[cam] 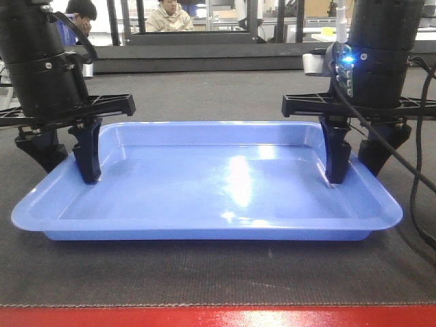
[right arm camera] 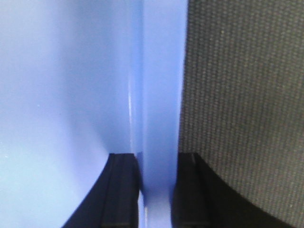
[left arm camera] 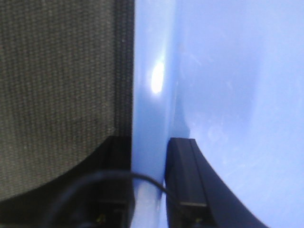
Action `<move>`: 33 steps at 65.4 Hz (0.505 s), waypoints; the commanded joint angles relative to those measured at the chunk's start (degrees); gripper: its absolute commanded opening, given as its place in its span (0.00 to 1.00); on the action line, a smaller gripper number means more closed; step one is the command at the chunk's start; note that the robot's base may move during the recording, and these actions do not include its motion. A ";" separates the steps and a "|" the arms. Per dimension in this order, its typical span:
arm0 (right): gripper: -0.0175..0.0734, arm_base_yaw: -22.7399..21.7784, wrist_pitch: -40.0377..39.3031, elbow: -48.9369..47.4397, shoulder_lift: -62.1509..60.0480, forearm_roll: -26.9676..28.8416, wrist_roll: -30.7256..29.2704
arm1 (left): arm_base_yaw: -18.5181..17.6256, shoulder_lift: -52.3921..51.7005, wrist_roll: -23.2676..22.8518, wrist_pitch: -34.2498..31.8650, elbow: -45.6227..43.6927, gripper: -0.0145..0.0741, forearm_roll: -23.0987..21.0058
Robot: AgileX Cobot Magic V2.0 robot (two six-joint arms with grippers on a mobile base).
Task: Grab blue tray and place on right shelf
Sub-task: 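Close both grippers on the opposite rims of the blue tray, then lift the tray with both grippers toward the robot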
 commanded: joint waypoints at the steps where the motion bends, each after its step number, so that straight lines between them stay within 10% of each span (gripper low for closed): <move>1: 0.37 -0.02 3.17 -3.92 -3.14 0.17 0.19 | -0.45 -3.16 0.04 2.39 -3.49 0.21 -0.06; 20: 0.37 -0.02 5.42 -8.93 -10.33 0.05 4.01 | -0.77 -11.61 -5.03 9.29 -7.98 0.21 0.49; 33: 0.37 3.82 5.94 -6.52 -16.90 -3.57 6.17 | -6.49 -18.64 -12.78 13.31 -6.83 0.21 9.22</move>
